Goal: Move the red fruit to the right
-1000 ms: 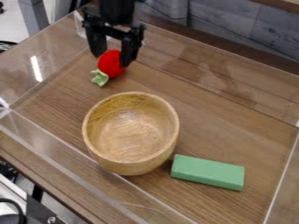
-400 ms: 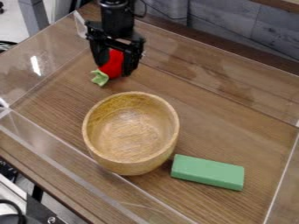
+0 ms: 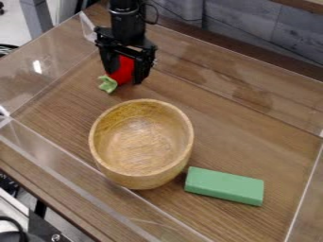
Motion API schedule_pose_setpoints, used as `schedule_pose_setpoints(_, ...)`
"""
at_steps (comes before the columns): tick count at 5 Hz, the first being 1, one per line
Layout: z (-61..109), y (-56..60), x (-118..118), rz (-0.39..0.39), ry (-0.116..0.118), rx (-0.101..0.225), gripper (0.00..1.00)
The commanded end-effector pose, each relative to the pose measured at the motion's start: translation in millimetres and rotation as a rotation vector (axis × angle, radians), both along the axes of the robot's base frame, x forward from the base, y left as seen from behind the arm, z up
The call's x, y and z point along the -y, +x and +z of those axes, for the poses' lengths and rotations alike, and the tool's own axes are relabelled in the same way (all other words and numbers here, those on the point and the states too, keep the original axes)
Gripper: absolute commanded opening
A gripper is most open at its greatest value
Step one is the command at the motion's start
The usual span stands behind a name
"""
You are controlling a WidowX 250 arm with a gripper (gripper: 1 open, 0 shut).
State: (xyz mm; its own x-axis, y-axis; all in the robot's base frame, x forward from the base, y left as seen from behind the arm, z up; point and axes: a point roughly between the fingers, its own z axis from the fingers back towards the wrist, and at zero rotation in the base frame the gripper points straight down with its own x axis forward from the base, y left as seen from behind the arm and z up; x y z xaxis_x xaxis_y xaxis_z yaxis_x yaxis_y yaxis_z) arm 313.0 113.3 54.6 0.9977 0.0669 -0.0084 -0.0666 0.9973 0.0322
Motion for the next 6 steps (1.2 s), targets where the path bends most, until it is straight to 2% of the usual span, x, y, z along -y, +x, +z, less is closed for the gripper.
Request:
schedule_pose_setpoints(1,12.0,14.3,-11.6,-0.001,0.027,0.065,1.0)
schedule_pose_setpoints(6,-8.0,28.3,-24.9,0.018,0.033,0.071,1.0)
